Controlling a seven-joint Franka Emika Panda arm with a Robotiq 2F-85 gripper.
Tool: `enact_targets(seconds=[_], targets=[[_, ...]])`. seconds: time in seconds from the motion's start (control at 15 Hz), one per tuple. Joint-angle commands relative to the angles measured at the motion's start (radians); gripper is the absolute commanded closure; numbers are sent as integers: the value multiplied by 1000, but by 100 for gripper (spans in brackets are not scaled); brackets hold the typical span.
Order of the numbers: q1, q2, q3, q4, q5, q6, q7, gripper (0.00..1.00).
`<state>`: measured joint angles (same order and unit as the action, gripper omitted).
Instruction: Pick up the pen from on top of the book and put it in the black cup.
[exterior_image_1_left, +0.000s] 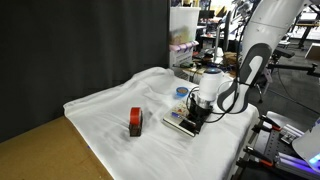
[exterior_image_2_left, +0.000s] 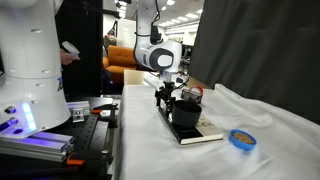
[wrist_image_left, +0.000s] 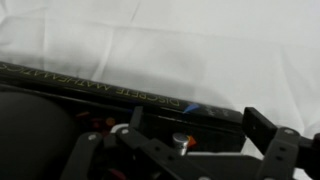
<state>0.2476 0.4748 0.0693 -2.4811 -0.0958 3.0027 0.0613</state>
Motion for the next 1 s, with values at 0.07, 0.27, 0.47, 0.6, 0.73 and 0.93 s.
enact_targets(seconds=[0.07,0.27,0.47,0.6,0.73,0.93], targets=[[0,7,-1,20,5,-4,-5,0],[0,10,-1,22,5,-4,-6,0],[0,10,-1,22,5,-4,-6,0],[0,10,-1,23,5,-4,-6,0],[14,6,-17,22,-1,-6,2,0],[29,1,-42,27,-11,-1,10,0]])
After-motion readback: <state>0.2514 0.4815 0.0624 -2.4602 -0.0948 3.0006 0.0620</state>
